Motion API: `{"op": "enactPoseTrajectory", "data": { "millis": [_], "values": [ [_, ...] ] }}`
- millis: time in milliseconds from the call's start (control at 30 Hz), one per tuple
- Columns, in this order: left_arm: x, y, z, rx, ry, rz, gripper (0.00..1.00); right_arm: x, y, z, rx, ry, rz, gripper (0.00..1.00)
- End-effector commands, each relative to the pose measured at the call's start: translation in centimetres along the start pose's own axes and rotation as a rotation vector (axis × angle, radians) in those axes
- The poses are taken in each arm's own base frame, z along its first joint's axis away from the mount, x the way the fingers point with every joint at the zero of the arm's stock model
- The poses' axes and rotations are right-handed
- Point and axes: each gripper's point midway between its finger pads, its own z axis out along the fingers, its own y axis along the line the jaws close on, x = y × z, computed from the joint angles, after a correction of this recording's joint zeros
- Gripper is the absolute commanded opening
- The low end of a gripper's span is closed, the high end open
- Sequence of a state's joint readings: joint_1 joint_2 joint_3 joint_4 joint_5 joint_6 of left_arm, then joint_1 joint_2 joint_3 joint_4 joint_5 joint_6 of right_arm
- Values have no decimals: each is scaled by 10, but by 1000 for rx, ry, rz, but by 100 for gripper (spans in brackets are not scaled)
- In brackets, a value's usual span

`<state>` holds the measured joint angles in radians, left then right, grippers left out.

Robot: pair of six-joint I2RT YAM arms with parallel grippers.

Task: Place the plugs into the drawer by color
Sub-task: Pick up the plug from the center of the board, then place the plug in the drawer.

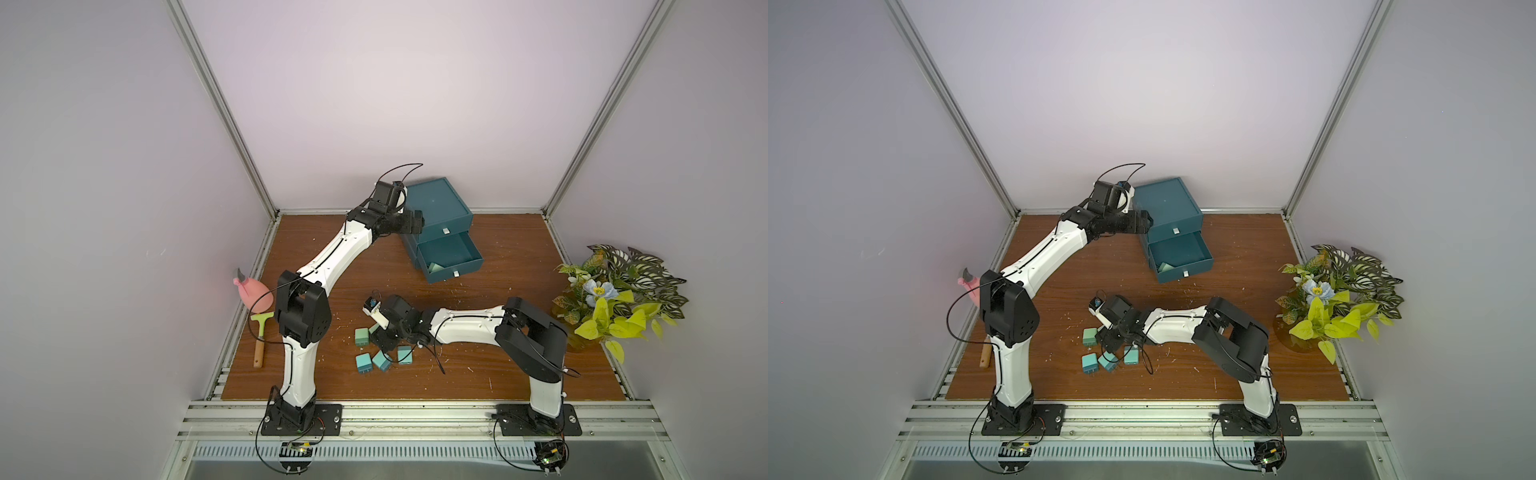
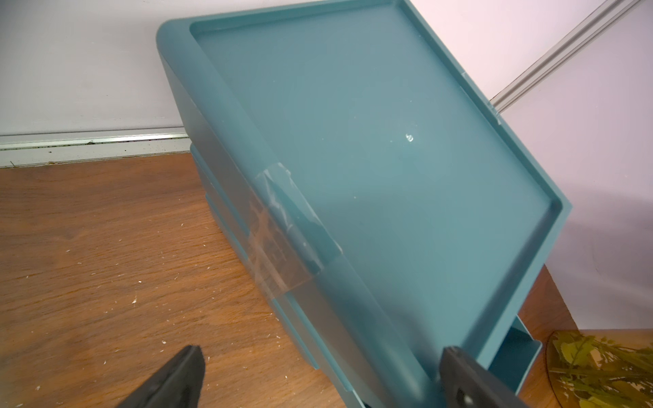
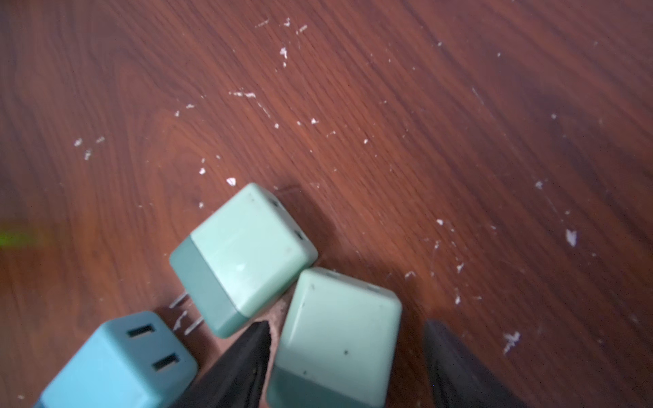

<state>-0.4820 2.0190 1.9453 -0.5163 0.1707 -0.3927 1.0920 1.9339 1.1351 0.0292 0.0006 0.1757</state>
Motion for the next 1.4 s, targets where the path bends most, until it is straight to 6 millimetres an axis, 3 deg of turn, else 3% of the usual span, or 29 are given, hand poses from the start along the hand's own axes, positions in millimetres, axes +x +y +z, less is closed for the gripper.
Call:
{"op": "enactPoseTrajectory", "data": {
  "millis": [0, 533, 767, 1067, 1367],
  "values": [
    [17, 12, -5, -34, 62, -5, 99, -14, 2, -4, 6, -24, 5, 73],
    [16, 10, -5, -27, 57, -8, 99, -20, 0, -17, 17, -65, 10, 57],
    [12, 9, -7, -27, 46, -8, 98, -30, 0, -32, 22, -100, 22, 49],
    [4, 6, -11, -15, 29, -12, 99, -51, -15, -73, 67, -185, 70, 44],
    [-11, 2, -15, -17, -12, -7, 98, -79, -73, -134, 172, -296, 160, 44]
  ]
}}
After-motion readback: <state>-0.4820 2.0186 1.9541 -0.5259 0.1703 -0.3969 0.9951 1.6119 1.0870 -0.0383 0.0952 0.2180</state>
